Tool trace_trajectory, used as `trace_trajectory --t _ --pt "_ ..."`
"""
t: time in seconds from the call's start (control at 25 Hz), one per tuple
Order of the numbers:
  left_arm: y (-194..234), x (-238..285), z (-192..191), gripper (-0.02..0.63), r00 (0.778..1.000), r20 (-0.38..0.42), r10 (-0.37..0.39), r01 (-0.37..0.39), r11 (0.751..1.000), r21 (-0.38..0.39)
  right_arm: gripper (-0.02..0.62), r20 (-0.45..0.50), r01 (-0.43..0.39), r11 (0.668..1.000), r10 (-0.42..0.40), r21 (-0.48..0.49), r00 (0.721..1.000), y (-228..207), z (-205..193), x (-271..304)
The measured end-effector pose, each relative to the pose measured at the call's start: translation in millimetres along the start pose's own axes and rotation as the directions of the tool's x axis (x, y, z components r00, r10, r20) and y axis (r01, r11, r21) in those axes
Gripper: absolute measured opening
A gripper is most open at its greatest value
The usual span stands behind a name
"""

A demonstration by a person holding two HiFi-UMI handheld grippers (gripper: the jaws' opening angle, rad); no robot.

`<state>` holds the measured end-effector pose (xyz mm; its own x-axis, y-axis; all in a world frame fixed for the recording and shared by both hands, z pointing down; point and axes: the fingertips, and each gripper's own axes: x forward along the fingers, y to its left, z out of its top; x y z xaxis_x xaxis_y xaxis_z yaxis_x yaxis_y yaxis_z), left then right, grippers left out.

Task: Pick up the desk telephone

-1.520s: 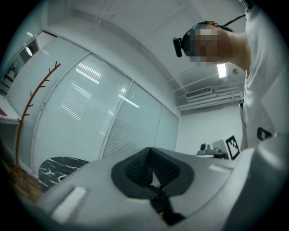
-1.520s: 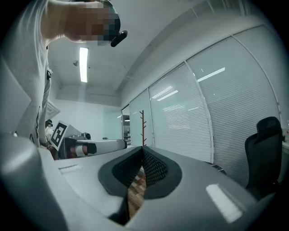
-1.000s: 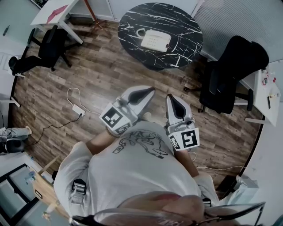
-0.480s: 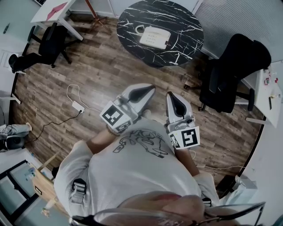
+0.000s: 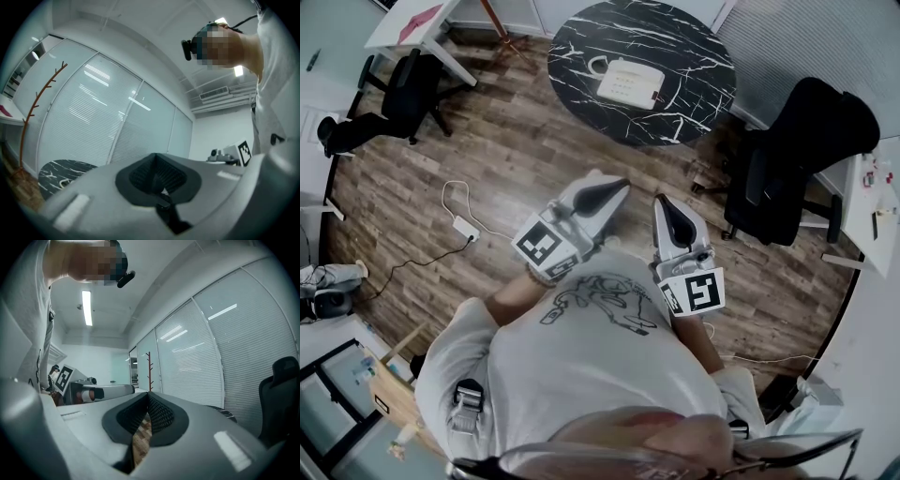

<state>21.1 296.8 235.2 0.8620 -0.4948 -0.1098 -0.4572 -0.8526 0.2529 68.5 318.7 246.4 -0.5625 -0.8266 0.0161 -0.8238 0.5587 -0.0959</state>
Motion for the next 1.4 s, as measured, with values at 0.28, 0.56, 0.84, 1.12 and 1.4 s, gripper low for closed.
trace_trajectory --t 0.28,0.56,0.84,1.12,1.4 --pt "45 16 3 0.002 1.000 -0.004 0.006 -0.006 1.000 -0.018 0.006 -0.017 -0.001 1.000 0.002 0.004 1.000 -22 -6 44" --pt "116 39 16 0.002 1.000 -0.002 0.003 -0.003 1.000 -0.027 0.006 -0.032 -0.006 1.000 0.006 -0.009 0.999 -49 -2 113" --pt "196 70 34 0.003 1.000 -0.005 -0.023 0.023 0.999 -0.041 0.006 -0.047 0.003 1.000 -0.004 -0.021 0.999 -83 5 198" --pt "268 91 58 0.002 0.999 0.003 -0.037 0.037 0.999 -0.033 0.006 -0.054 0.005 1.000 -0.006 -0.024 0.999 -107 12 273" --pt "324 108 65 0.002 0.999 -0.011 -0.051 0.050 0.998 -0.048 0.006 -0.043 0.008 1.000 -0.008 -0.016 0.999 -126 16 330"
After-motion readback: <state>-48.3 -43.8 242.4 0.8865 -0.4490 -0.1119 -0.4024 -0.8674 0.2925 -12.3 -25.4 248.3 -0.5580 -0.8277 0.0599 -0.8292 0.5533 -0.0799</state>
